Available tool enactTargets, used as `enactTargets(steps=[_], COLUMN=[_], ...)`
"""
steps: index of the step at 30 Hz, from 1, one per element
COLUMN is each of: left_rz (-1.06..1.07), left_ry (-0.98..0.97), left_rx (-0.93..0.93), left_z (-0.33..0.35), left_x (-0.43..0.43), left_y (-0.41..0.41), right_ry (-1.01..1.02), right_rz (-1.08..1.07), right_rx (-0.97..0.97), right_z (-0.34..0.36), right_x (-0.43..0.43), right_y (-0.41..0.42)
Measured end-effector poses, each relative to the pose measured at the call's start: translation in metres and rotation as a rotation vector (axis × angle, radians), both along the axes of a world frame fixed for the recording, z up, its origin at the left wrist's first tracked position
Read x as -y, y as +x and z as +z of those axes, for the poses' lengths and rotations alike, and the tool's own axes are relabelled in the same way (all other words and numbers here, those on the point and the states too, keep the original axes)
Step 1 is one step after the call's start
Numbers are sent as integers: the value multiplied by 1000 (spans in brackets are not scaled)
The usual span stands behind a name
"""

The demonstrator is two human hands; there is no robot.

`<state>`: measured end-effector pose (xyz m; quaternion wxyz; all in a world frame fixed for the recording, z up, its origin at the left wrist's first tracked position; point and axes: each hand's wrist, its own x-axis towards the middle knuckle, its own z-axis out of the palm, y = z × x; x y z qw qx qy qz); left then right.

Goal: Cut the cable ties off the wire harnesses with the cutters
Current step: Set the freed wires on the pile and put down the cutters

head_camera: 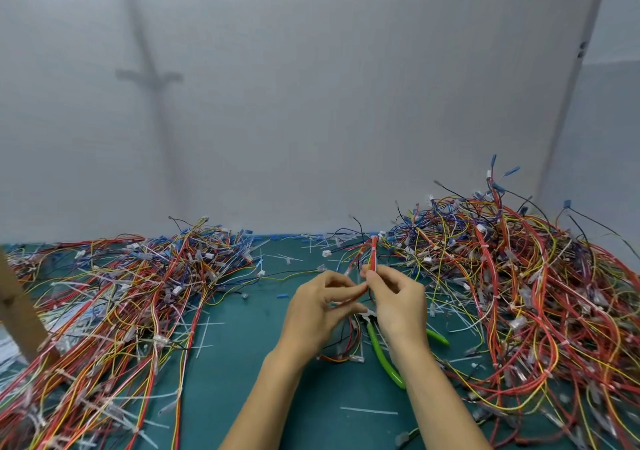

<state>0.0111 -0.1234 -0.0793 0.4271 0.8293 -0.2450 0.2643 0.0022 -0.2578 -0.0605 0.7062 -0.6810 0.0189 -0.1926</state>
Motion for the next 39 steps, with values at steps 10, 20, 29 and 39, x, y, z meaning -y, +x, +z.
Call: enactTargets(steps=[10, 20, 29, 39], left_rz=[149, 183, 99, 122], left_ry=[-88, 79, 146, -220], left_rx=[-140, -104, -100, -182], left_z=[-6, -8, -9, 3], left_x=[-5, 11, 12, 21], left_y=[-1, -6, -8, -7], right_ry=[299, 265, 316, -883], right_rz=[-8, -62, -458, -311], right_rx=[278, 474, -59, 237], right_z=[37, 73, 45, 38], right_x=[23, 60, 60, -1], right_y=[-2, 20, 45, -13])
